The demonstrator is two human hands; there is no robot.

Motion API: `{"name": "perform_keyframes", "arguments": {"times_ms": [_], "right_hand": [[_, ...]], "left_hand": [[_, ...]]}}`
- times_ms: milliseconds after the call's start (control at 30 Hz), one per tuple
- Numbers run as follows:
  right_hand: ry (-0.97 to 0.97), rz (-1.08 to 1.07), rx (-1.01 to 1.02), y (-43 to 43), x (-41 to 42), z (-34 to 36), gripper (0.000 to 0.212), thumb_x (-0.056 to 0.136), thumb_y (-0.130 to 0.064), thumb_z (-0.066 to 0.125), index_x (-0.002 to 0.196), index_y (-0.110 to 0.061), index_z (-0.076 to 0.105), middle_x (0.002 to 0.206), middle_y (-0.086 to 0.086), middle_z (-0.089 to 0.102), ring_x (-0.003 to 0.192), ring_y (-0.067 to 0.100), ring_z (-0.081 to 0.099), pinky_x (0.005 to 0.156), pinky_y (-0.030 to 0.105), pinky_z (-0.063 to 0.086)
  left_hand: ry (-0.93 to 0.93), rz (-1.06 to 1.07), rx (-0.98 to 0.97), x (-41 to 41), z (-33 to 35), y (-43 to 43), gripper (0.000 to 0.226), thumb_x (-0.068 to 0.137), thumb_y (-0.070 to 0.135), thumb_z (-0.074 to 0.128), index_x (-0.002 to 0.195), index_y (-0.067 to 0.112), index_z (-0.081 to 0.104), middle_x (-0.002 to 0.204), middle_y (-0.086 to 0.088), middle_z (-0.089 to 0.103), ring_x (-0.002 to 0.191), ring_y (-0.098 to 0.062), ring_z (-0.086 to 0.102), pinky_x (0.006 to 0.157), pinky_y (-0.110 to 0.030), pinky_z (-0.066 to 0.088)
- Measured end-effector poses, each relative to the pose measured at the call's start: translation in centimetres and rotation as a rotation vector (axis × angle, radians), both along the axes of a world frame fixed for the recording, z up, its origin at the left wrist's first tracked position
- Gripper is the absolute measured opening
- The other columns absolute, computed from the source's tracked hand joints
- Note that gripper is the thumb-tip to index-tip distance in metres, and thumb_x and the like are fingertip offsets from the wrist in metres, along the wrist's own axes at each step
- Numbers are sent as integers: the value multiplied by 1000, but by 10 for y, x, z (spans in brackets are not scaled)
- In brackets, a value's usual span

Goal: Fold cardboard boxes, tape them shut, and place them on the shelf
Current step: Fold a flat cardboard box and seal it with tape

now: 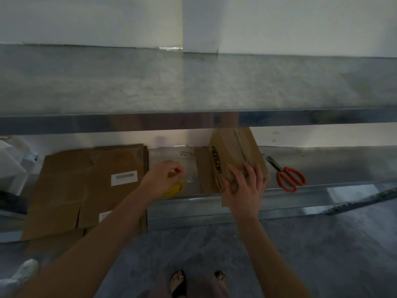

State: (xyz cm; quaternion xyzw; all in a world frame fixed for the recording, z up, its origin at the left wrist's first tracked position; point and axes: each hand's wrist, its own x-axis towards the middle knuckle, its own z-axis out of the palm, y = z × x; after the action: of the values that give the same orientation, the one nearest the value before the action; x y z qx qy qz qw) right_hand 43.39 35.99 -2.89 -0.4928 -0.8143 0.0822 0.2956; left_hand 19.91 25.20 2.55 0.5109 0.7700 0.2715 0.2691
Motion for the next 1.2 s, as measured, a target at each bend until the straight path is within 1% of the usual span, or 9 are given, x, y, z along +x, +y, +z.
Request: {"name": "perform_keyframes", "arguments": {"times_ms": [133, 233, 367, 467, 600, 733, 867, 1033, 1200], "right_hand": [[-199, 10, -93, -12, 0, 19, 53, 90, -62, 45, 137, -39, 50, 149, 4, 45, 145, 37, 25, 116, 65, 13], [-274, 13, -167, -26, -4, 36, 58, 94, -62, 35, 147, -39, 37, 155, 1, 38, 148, 30, 19, 114, 58, 29], [-228, 15, -129, -45, -3, 58, 55, 95, -57, 33, 145, -35, 42, 147, 1, 47, 141, 29, 33, 106, 53, 40], [-111, 165, -116, -62, -17, 73, 48, 94, -51, 44, 136, -30, 53, 134, -4, 57, 128, 24, 44, 99, 44, 47], [28, 293, -564, -65, -46, 84, 49, 94, -59, 50, 132, -28, 57, 129, -10, 60, 123, 12, 48, 97, 26, 40], [149, 266, -737, -61, -56, 80, 29, 94, -47, 59, 111, -27, 69, 105, -14, 69, 95, 1, 60, 72, 5, 37], [106, 213, -666, -65, -57, 70, 15, 94, -36, 62, 97, -24, 69, 86, -14, 63, 81, 2, 56, 67, 13, 38], [94, 180, -667, -65, -54, 56, 7, 96, -28, 60, 95, -24, 66, 84, -15, 62, 78, 4, 57, 59, 4, 35], [150, 166, -635, -85, -58, 35, 6, 95, -21, 62, 91, -21, 66, 82, -12, 66, 75, 4, 61, 65, 9, 43]], "left_hand": [[0, -14, 54, 1, 3, -1, 10, 91, 34, 58, 96, 32, 67, 98, 15, 60, 91, -2, 57, 84, -31, 51], [18, -24, 96, 1, 8, 0, 9, 92, 34, 58, 95, 31, 66, 98, 15, 59, 90, -2, 56, 83, -30, 50], [22, -21, 151, 6, 15, -1, 9, 92, 32, 60, 94, 28, 67, 97, 11, 60, 90, -4, 57, 84, -32, 49], [43, -57, 187, 14, 21, -6, 10, 92, 31, 60, 94, 24, 68, 95, 10, 61, 90, -5, 57, 85, -33, 49], [76, -128, 223, 20, 25, -17, 7, 90, 25, 63, 94, 26, 68, 94, 10, 60, 88, -3, 57, 83, -30, 49], [118, -117, 215, 17, 23, -31, 8, 90, 30, 61, 96, 30, 67, 93, 14, 59, 86, -2, 57, 77, -31, 51], [99, -137, 153, 13, 16, -40, 18, 91, 34, 62, 107, 29, 66, 102, 12, 57, 92, -3, 55, 85, -26, 48], [39, -203, -24, 8, -1, -50, 54, 88, 33, 67, 138, 22, 48, 126, 5, 56, 113, -9, 53, 96, -22, 40], [132, -103, -4, -6, -21, -39, 49, 79, 39, 74, 121, 29, 51, 97, 11, 58, 92, -12, 59, 76, -31, 48]]}}
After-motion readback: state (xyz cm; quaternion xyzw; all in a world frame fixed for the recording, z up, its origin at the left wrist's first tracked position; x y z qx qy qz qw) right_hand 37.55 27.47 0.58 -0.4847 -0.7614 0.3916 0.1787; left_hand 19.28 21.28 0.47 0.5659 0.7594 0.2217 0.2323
